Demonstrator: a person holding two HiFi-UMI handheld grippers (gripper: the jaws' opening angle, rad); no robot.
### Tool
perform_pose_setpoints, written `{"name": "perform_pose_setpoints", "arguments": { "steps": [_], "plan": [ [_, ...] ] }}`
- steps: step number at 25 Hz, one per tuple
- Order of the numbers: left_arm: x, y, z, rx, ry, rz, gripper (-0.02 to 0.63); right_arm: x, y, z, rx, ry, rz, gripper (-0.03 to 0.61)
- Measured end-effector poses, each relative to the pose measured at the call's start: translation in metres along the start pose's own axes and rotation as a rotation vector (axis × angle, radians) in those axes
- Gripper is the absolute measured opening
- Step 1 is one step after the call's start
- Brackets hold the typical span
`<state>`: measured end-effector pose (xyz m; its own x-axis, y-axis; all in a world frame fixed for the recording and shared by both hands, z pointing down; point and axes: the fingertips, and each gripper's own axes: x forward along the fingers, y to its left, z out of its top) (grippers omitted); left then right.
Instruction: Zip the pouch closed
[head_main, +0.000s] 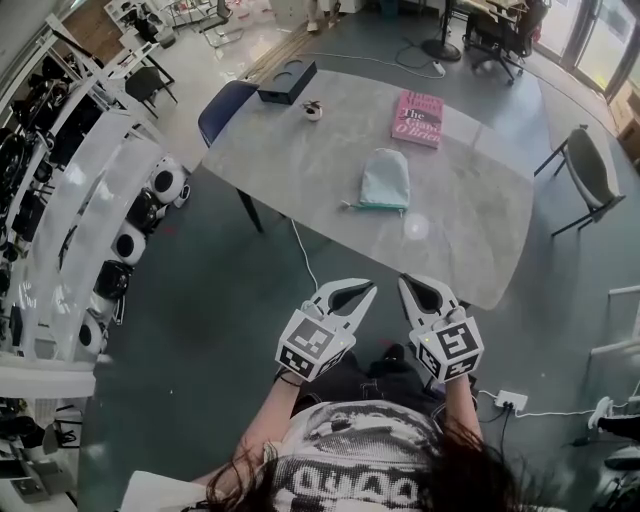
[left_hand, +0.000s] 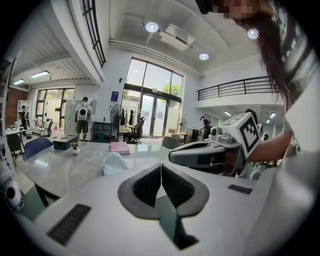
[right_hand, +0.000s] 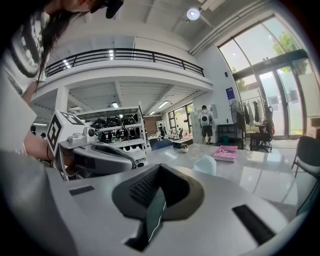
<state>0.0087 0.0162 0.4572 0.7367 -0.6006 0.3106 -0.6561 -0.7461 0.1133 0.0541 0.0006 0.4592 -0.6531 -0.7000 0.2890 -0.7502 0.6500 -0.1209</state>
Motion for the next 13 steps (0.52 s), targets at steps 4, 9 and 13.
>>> {"name": "perform_pose_setpoints", "arguments": {
  "steps": [4,9,13],
  "plan": [
    [0.002,-0.003,0.001,0.005,-0.001,-0.013,0.014,0.0,0.0,-0.001,-0.002,0.002,0.003,-0.005],
    [0.004,-0.009,0.002,0.008,0.0,-0.024,0.014,-0.004,0.002,-0.003,-0.001,0.008,0.01,-0.005],
    [0.006,-0.013,0.0,0.014,-0.003,-0.03,0.014,-0.006,0.002,-0.008,-0.004,0.012,0.015,-0.005]
  ]
}}
